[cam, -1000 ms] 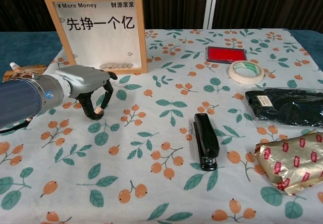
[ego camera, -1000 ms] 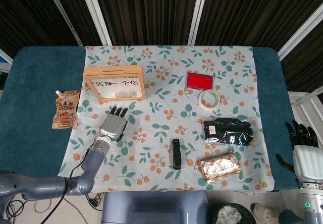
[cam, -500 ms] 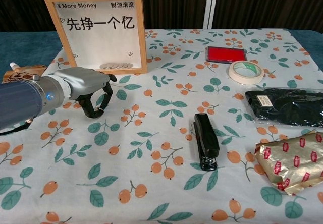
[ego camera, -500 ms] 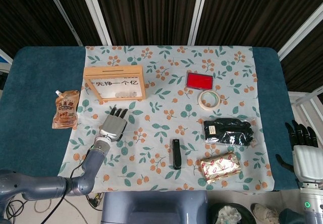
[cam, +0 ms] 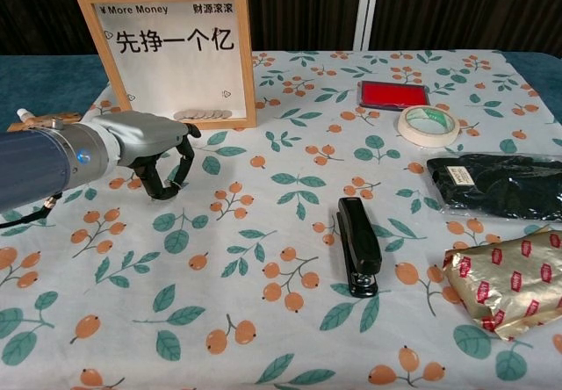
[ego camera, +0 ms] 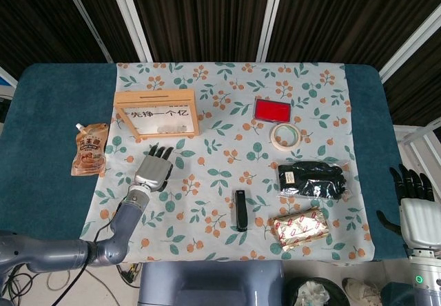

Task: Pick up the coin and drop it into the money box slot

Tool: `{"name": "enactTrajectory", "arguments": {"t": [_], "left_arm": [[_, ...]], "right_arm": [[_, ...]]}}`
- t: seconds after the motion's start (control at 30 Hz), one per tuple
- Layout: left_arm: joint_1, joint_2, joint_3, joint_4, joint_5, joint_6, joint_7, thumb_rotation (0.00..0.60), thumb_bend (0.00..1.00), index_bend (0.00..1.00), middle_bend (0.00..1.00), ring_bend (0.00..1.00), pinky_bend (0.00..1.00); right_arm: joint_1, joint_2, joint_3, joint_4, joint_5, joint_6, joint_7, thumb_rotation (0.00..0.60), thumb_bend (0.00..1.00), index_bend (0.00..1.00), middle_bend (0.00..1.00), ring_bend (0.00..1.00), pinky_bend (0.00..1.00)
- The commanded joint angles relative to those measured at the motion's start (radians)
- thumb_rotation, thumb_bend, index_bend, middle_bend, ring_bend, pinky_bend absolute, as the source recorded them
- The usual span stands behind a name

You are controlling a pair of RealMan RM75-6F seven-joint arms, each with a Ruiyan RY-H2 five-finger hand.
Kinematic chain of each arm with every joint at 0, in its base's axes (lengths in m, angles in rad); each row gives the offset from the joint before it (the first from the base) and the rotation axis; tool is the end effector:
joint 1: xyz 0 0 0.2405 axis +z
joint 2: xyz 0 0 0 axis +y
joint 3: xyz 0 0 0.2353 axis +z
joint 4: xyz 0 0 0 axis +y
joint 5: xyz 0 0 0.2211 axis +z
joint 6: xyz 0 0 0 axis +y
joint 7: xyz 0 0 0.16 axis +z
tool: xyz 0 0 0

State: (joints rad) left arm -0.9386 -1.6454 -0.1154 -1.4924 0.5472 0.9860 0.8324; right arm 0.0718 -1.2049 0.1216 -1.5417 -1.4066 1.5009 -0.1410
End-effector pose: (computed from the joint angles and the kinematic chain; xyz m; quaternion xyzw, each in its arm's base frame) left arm -0.1237 0.3439 -0.0761 -0.7816 -0.3704 -0.1987 0.4609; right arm -0.3117 -0.2073 0.1398 0.5647 -0.3549 0.3553 0.6549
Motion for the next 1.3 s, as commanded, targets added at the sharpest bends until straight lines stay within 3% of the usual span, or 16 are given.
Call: {"name": "enactTrajectory", "arguments": {"t": [0.03,0.43,0.6,0.73,0.83,1.03,1.2,1.3], "left_arm": [[-0.011,0.051,-0.014,-0.067,-0.017,0.004,0.008,0.6,0.58,0.61,0.0,0.0,0.0],[-0.048,0.265,-0.057,-0.334,-0.034,0.06,0.042,0.6,0.58,0.63,0.0,0.0,0.0],[-0.07,0.363,-0.101,-0.435,-0.069,0.062,0.037,0.6,0.58,0.63,0.0,0.0,0.0],[-0.107,0.457,-0.138,-0.506,-0.153,0.064,0.056,0.6,0.58,0.63,0.0,0.0,0.0],[-0.167,0.574,-0.224,-0.562,-0.344,0.027,0.035,0.6,0.58,0.63,0.0,0.0,0.0],[-0.282,0.704,-0.28,-0.546,-0.548,-0.041,0.048,0.6,0.58,0.63,0.0,0.0,0.0],[-0.324,0.74,-0.294,-0.497,-0.619,-0.08,0.029,0.6,0.58,0.63,0.0,0.0,0.0],[-0.342,0.747,-0.305,-0.409,-0.682,-0.143,-0.013,0.6,0.58,0.64,0.0,0.0,0.0]], "right_arm": [[0.0,0.0,0.001,0.0,0.0,0.001,0.0,0.6,0.3,0.0,0.0,0.0,0.0],[0.001,-0.006,-0.001,0.001,0.002,-0.002,-0.011,0.6,0.3,0.0,0.0,0.0,0.0],[0.002,-0.011,-0.003,0.003,0.004,-0.004,-0.018,0.6,0.3,0.0,0.0,0.0,0.0],[0.001,-0.012,-0.002,0.002,0.005,-0.003,-0.02,0.6,0.3,0.0,0.0,0.0,0.0],[0.0,-0.012,-0.001,0.002,0.007,-0.002,-0.02,0.6,0.3,0.0,0.0,0.0,0.0],[0.0,-0.015,0.003,0.007,0.014,-0.001,-0.026,0.6,0.3,0.0,0.0,0.0,0.0],[0.001,-0.018,0.005,0.013,0.021,-0.005,-0.028,0.6,0.3,0.0,0.0,0.0,0.0],[0.002,-0.022,0.009,0.026,0.035,-0.01,-0.032,0.6,0.3,0.0,0.0,0.0,0.0]]}}
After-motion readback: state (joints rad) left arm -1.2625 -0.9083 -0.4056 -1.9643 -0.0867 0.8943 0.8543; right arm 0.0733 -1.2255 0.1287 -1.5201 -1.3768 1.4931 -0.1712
